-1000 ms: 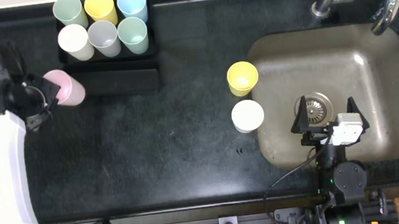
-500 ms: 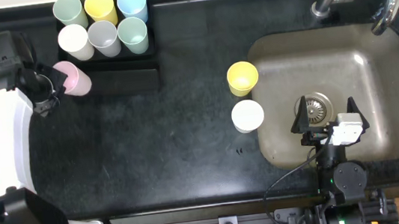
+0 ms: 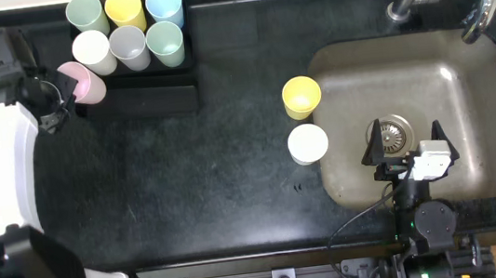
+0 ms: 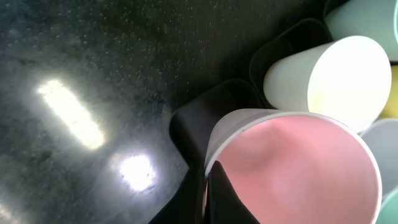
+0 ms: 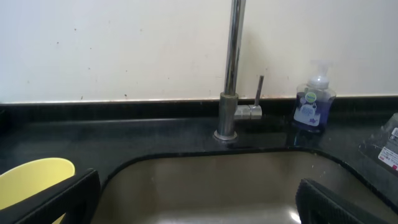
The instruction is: Store Cups
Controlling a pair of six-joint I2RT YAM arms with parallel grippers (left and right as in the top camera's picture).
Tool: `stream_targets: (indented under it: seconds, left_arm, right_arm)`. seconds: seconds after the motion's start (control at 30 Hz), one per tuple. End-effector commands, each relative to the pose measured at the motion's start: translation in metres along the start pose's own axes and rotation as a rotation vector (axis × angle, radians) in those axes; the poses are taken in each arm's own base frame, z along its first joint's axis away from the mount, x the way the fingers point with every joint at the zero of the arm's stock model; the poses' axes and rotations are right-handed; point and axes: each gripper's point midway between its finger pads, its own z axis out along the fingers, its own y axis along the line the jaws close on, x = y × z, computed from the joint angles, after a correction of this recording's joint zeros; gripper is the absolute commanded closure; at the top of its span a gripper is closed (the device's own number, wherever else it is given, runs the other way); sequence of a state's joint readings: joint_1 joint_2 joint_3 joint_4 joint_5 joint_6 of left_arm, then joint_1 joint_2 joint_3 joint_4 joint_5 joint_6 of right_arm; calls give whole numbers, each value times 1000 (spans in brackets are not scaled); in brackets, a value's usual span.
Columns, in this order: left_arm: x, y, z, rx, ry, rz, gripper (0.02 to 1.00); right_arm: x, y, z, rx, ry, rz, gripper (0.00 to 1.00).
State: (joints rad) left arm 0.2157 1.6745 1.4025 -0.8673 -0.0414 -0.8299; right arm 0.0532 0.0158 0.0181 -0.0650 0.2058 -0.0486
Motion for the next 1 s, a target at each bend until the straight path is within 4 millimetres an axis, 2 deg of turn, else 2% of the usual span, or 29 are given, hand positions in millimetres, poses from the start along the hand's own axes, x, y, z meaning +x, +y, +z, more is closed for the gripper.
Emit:
stream_targets:
  seconds: [0.03,0.17,0.27,0.47,0.6,0.83,1.0]
  left_arm:
    - [-12,-12,9,-6,-15,-11,982]
    - [-20,-21,12,2,-21,-8,982]
    - [-20,-21,16,-12,-20,-6,982]
    - [-3,7,14,-137,38,12,982]
    - [3,17,12,-176,61,19,982]
    - [-2,11,16,-155,42,15,982]
    - [-2,2,28,-140,34,22,982]
  right_arm:
    - [3,1,0,-4,-1,0,3]
    - [3,1,0,-4,-1,0,5]
    - [3,1,0,-4,-1,0,3]
    - [3,1,0,-4,-1,0,3]
    - [3,1,0,-4,-1,0,5]
    - [3,1,0,-4,-1,0,3]
    - [3,1,0,-4,-1,0,5]
